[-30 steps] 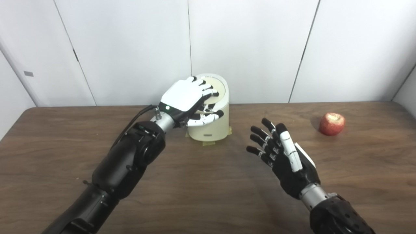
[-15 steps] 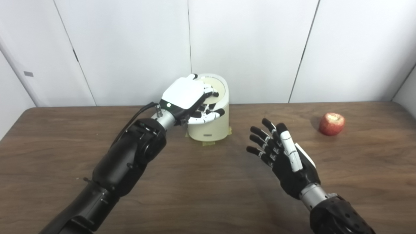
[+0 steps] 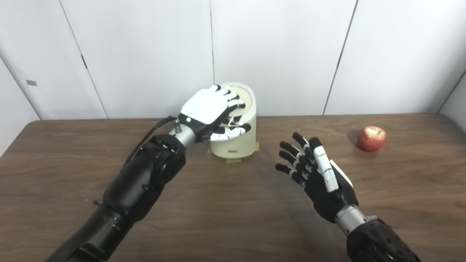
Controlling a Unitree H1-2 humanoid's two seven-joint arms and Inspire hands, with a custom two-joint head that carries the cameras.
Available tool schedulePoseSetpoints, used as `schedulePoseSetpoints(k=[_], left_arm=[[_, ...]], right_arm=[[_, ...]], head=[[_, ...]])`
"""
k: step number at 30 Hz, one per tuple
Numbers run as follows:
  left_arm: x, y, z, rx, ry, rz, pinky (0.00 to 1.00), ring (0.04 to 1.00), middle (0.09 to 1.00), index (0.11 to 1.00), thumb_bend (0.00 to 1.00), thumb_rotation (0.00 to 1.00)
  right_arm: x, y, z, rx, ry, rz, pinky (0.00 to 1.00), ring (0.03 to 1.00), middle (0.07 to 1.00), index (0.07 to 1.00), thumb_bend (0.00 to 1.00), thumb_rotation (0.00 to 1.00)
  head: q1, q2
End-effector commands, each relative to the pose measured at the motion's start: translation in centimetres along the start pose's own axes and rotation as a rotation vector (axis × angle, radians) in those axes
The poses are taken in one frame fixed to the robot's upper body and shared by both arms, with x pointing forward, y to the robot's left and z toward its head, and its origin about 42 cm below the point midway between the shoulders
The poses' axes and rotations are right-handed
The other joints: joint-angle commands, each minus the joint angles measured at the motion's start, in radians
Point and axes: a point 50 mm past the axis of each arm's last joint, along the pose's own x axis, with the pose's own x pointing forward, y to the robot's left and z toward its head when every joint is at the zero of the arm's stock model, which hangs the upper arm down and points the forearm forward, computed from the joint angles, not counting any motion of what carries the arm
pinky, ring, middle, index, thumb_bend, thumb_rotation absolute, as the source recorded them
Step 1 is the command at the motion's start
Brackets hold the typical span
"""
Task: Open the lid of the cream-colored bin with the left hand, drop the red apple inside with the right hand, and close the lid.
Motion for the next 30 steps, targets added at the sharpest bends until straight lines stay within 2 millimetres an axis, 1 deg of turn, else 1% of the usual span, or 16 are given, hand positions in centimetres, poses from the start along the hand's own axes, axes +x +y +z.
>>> schedulePoseSetpoints(k=[1, 6, 11, 14, 17, 21, 26, 28, 30], left_arm=[[0.4, 1.7, -0.5, 0.019, 0.008, 0.086, 1.00, 0.977, 0.955, 0.926, 0.43, 1.00], [0.3, 2.9, -0.6, -0.030, 0.022, 0.223, 1.00, 0.994, 0.961, 0.961, 0.42, 1.00], [0.3, 4.1, -0.7, -0.043, 0.022, 0.342, 1.00, 0.976, 0.950, 0.951, 0.39, 1.00], [0.2, 4.7, -0.7, -0.041, 0.028, 0.385, 1.00, 0.984, 0.959, 0.954, 0.37, 1.00], [0.0, 5.1, -0.7, -0.044, 0.033, 0.408, 1.00, 0.996, 0.973, 0.970, 0.36, 1.00], [-0.2, 5.1, -0.7, -0.035, 0.039, 0.444, 1.00, 0.987, 0.974, 0.974, 0.34, 1.00], [-0.2, 5.1, -0.6, -0.038, 0.037, 0.426, 1.00, 0.972, 0.952, 0.950, 0.34, 1.00], [-0.1, 4.9, -0.5, -0.039, 0.028, 0.418, 1.00, 0.955, 0.934, 0.933, 0.34, 0.98], [-0.1, 4.7, -0.5, -0.035, 0.022, 0.406, 1.00, 0.948, 0.923, 0.925, 0.35, 0.98]], right_arm=[[0.4, 0.6, 2.2, -0.015, -0.074, 0.045, 0.82, 0.933, 0.909, 1.000, 0.59, 0.86], [0.4, 0.5, 2.1, -0.021, -0.071, 0.041, 0.81, 0.933, 0.916, 1.000, 0.59, 0.86], [0.5, 0.5, 2.1, -0.025, -0.068, 0.046, 0.82, 0.935, 0.915, 1.000, 0.58, 0.87], [0.6, 0.5, 2.1, -0.025, -0.066, 0.046, 0.82, 0.937, 0.920, 1.000, 0.59, 0.87], [0.6, 0.5, 2.1, -0.025, -0.063, 0.049, 0.82, 0.942, 0.925, 1.000, 0.59, 0.87], [0.6, 0.5, 2.1, -0.032, -0.060, 0.050, 0.82, 0.938, 0.924, 1.000, 0.59, 0.87], [0.6, 0.5, 2.0, -0.032, -0.055, 0.053, 0.83, 0.936, 0.924, 1.000, 0.59, 0.87], [0.6, 0.5, 2.1, -0.031, -0.054, 0.055, 0.83, 0.937, 0.925, 1.000, 0.59, 0.88], [0.6, 0.6, 2.1, -0.033, -0.053, 0.055, 0.83, 0.939, 0.927, 1.000, 0.59, 0.88]], head=[[-0.001, 0.001], [0.001, 0.001], [0.004, 0.000], [0.004, 0.000], [0.003, 0.000], [0.005, 0.000], [0.004, 0.000], [0.004, 0.000], [0.003, 0.002]])
